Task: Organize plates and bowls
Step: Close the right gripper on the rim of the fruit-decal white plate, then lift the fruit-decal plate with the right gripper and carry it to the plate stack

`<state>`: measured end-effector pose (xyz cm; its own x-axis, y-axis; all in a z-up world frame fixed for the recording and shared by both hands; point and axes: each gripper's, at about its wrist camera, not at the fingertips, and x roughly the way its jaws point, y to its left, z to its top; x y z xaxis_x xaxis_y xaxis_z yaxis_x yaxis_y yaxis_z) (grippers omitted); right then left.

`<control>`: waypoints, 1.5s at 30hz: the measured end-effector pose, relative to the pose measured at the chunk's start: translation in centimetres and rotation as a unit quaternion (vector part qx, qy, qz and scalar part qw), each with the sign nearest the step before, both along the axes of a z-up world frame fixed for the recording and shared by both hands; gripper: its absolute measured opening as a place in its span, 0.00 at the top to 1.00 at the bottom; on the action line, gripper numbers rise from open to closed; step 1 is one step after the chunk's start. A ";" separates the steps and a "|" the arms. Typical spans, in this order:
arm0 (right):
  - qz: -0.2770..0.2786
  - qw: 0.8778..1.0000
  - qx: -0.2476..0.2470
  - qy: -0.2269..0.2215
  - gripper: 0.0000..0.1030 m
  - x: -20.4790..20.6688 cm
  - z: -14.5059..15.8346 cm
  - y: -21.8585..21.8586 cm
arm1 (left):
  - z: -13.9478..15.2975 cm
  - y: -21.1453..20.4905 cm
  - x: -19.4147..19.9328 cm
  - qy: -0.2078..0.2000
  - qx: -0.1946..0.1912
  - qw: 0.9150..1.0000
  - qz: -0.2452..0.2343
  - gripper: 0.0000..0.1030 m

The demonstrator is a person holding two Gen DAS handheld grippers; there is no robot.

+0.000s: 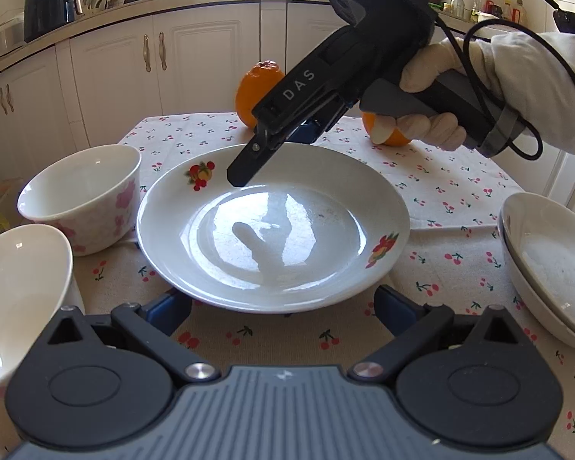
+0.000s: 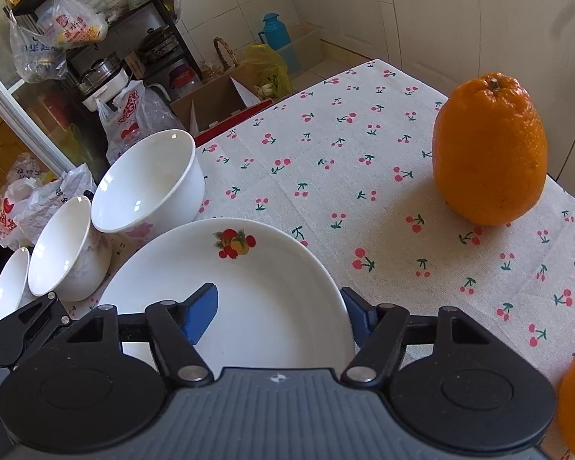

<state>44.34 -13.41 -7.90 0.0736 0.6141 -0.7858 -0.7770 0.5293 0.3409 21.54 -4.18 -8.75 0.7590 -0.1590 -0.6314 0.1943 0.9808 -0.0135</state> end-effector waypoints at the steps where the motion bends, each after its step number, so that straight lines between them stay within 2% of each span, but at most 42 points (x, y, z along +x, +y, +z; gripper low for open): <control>1: 0.001 1.000 0.002 0.002 0.28 0.1 0.0 0.0 | 0.0 0.0 0.0 0.000 -0.001 1.000 0.001 0.03; 9: -0.003 1.000 0.011 0.015 0.27 -0.1 0.1 -0.5 | 0.0 0.2 -0.1 0.000 0.003 1.000 0.003 0.06; 24: -0.035 0.998 0.024 0.040 0.27 -2.5 1.0 -2.7 | 1.0 0.4 -1.6 0.012 0.018 0.999 -0.041 0.06; 29: -0.045 0.998 0.036 0.037 0.27 -3.7 2.2 -3.6 | 2.1 0.3 -2.5 0.003 0.030 0.998 -0.056 0.06; 37: -0.066 0.996 0.053 0.030 0.27 -6.3 4.3 -5.8 | 3.5 -0.2 -3.9 0.003 0.028 0.996 -0.082 0.06; 45: -0.090 0.994 0.058 0.022 0.27 -8.8 5.0 -7.9 | 4.4 -1.2 -5.6 0.000 0.029 0.994 -0.109 0.06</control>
